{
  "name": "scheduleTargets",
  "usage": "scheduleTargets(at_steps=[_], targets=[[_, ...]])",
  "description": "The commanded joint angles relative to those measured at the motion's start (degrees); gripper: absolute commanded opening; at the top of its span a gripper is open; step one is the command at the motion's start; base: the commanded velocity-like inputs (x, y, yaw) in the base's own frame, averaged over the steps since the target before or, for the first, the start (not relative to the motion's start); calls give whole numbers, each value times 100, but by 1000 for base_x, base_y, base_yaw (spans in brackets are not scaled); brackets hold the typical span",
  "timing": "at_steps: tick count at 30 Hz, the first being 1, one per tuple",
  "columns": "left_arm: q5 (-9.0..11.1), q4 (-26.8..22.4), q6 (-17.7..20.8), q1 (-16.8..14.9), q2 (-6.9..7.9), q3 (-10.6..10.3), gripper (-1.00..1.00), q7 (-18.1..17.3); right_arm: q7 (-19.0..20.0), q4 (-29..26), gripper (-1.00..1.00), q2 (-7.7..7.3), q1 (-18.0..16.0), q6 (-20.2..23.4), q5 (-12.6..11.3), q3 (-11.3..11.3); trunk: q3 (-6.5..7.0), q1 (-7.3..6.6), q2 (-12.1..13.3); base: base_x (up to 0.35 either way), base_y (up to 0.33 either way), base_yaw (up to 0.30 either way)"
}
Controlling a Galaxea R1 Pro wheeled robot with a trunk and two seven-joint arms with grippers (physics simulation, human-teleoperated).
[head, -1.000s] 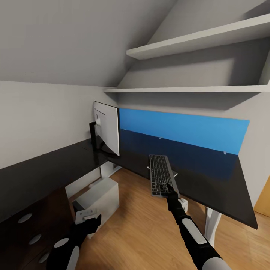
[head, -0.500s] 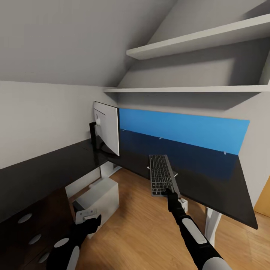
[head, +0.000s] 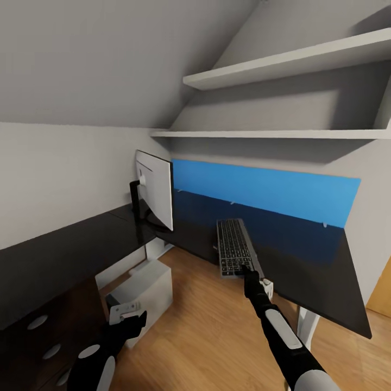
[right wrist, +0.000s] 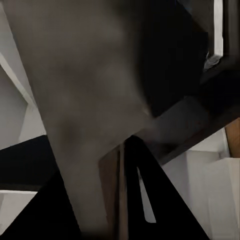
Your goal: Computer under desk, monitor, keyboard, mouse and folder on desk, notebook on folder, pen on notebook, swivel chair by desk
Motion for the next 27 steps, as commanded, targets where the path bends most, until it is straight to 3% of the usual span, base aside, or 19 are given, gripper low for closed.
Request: scheduleTargets(at_steps=[1, 8, 13, 15, 18, 27], targets=[[43, -7, 26, -4, -3, 2, 100, 33, 24, -76, -100, -5, 28, 7, -76, 8, 12, -23, 39, 0, 0, 0], [38, -7, 23, -4, -3, 2, 100, 33, -45, -1539, -100, -48, 749, -5, -66, 2, 138, -177, 319, 0, 0, 0], [39, -7, 26, -4, -3, 3, 100, 33, -633, -3048, -100, -107, 1469, -17, -66, 0, 227, -287, 520, 0, 0, 0], [40, -7, 27, -4, -3, 3, 100, 33, -714, -3374, -100, -108, 1655, -19, -70, 0, 263, -331, 600, 0, 0, 0], [38, -7, 25, -4, -3, 5, 100, 33, -763, -3606, -100, -105, 1778, -23, -90, 0, 317, -396, 720, 0, 0, 0], [37, -7, 23, -4, 5, 10, 100, 33, -795, -3869, -100, -113, 1954, -1, -88, 2, 317, -396, 720, 0, 0, 0]])
